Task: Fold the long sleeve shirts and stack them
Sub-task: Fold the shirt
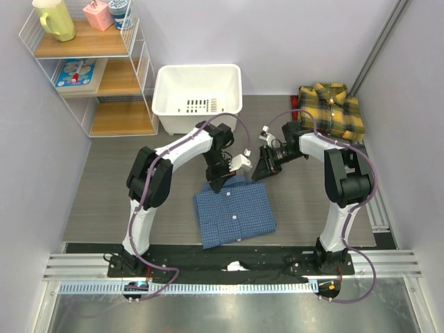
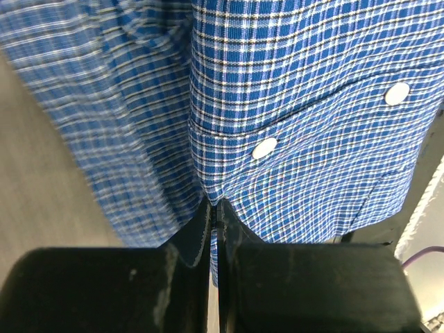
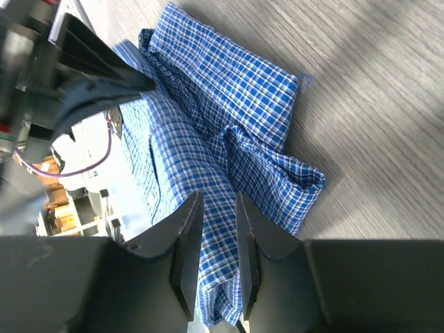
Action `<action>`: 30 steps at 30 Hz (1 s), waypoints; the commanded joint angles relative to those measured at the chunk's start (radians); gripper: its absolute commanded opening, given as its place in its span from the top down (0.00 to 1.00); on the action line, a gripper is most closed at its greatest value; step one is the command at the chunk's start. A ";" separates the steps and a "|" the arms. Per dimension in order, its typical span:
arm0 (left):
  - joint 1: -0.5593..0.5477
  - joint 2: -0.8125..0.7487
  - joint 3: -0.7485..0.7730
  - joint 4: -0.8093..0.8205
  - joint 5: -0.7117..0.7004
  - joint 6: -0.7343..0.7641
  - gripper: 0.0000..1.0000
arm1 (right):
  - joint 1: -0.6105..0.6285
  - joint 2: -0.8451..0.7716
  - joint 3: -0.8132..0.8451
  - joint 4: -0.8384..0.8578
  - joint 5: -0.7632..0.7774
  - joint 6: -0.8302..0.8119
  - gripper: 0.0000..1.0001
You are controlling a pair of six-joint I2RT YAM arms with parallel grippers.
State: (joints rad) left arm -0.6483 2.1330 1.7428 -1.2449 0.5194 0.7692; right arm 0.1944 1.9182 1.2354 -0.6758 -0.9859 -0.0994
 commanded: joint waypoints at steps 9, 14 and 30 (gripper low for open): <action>0.071 0.007 0.179 -0.077 -0.045 0.030 1.00 | -0.024 0.015 0.068 -0.004 -0.005 -0.019 0.69; 0.101 0.048 0.187 -0.077 -0.073 0.045 1.00 | -0.038 0.022 0.081 -0.007 0.003 -0.020 0.67; 0.177 0.134 0.196 0.048 -0.096 -0.010 0.84 | -0.084 -0.010 0.067 -0.024 0.039 -0.026 0.40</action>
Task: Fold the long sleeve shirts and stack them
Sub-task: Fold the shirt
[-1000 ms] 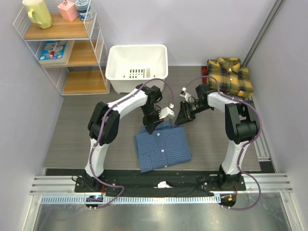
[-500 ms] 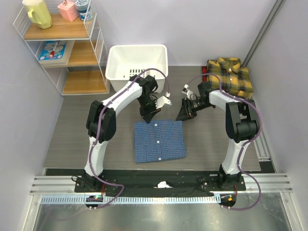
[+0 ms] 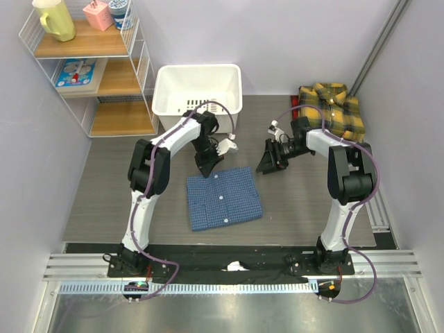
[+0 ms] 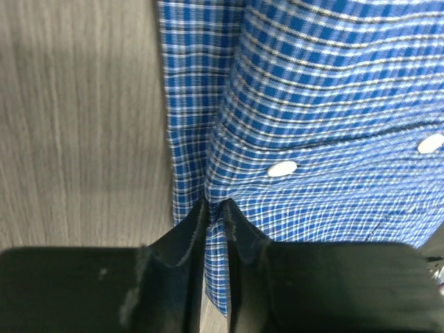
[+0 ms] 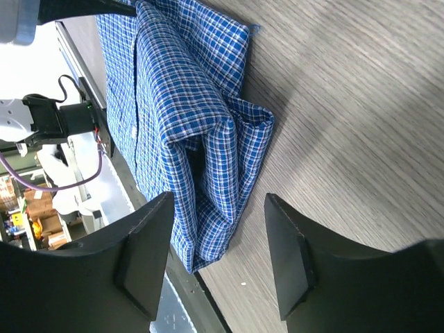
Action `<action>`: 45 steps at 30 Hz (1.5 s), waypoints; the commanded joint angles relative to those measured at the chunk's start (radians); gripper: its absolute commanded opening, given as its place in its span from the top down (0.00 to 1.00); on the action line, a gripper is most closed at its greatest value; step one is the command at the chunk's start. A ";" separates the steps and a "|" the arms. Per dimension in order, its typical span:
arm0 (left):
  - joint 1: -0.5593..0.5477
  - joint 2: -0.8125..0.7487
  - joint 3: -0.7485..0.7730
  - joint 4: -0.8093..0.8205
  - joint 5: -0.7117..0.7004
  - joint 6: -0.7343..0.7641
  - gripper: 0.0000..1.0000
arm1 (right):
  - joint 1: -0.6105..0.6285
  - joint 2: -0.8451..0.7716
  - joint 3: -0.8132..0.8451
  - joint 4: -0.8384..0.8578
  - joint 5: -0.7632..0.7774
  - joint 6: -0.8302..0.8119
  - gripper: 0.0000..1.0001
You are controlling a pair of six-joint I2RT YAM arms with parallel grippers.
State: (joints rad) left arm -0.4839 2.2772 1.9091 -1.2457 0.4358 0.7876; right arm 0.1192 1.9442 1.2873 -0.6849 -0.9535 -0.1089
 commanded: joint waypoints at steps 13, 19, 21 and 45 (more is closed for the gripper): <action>0.194 -0.472 -0.339 0.403 0.280 -0.632 0.41 | 0.091 -0.283 -0.092 0.107 -0.083 0.097 0.67; 0.191 -0.596 -0.632 0.560 0.483 -0.839 0.38 | 0.158 -0.193 -0.085 0.194 -0.053 0.080 0.67; 0.191 -0.593 -0.695 0.595 0.546 -0.883 0.39 | 0.160 -0.107 -0.043 0.196 -0.060 0.069 0.67; 0.317 -0.350 -0.637 0.467 0.586 -0.644 0.36 | 0.146 0.116 0.172 0.423 -0.005 0.322 0.42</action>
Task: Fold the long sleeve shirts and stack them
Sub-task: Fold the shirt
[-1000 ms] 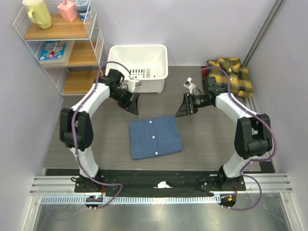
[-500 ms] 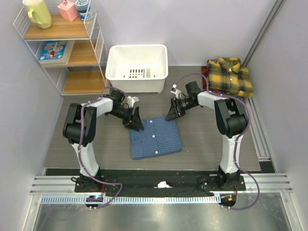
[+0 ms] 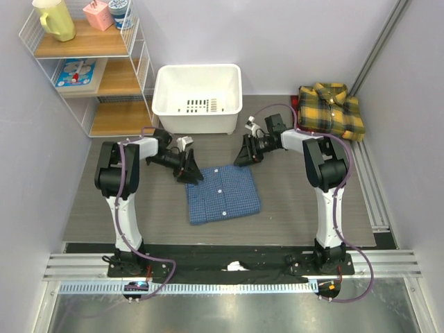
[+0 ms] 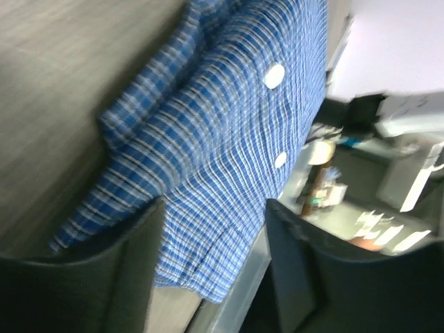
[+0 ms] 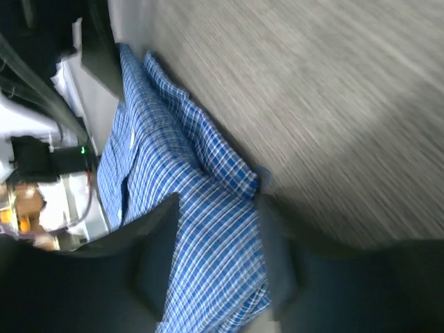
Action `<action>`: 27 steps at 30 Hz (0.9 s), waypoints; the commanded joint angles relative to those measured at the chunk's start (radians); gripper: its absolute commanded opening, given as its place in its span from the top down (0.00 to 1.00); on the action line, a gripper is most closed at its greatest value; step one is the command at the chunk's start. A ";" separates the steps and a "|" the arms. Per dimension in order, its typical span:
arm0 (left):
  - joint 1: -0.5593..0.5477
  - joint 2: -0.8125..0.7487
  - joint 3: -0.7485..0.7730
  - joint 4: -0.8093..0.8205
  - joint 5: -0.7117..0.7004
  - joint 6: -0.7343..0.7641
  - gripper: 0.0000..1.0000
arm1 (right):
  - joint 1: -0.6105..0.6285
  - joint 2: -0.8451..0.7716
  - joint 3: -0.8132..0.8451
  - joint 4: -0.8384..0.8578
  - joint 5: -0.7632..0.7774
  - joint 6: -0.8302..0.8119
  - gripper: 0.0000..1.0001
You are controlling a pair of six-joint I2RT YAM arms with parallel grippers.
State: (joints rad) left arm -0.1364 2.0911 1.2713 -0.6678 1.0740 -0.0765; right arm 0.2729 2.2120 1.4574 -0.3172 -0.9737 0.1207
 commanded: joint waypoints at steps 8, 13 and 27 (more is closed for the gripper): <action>-0.193 -0.483 -0.240 -0.017 0.078 0.083 0.33 | 0.113 -0.604 -0.409 0.188 -0.059 0.353 0.24; -0.276 -0.364 -0.297 0.120 0.035 -0.018 0.36 | 0.164 -0.629 -0.646 0.240 -0.059 0.367 0.33; -0.241 -0.471 -0.205 -0.025 -0.071 0.072 0.36 | 0.029 -0.112 0.001 -0.384 0.582 -0.416 0.56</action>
State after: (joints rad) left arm -0.4046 1.7935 1.0161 -0.5850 1.0405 -0.0895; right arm 0.3294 2.0060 1.2186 -0.6296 -0.8295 0.0399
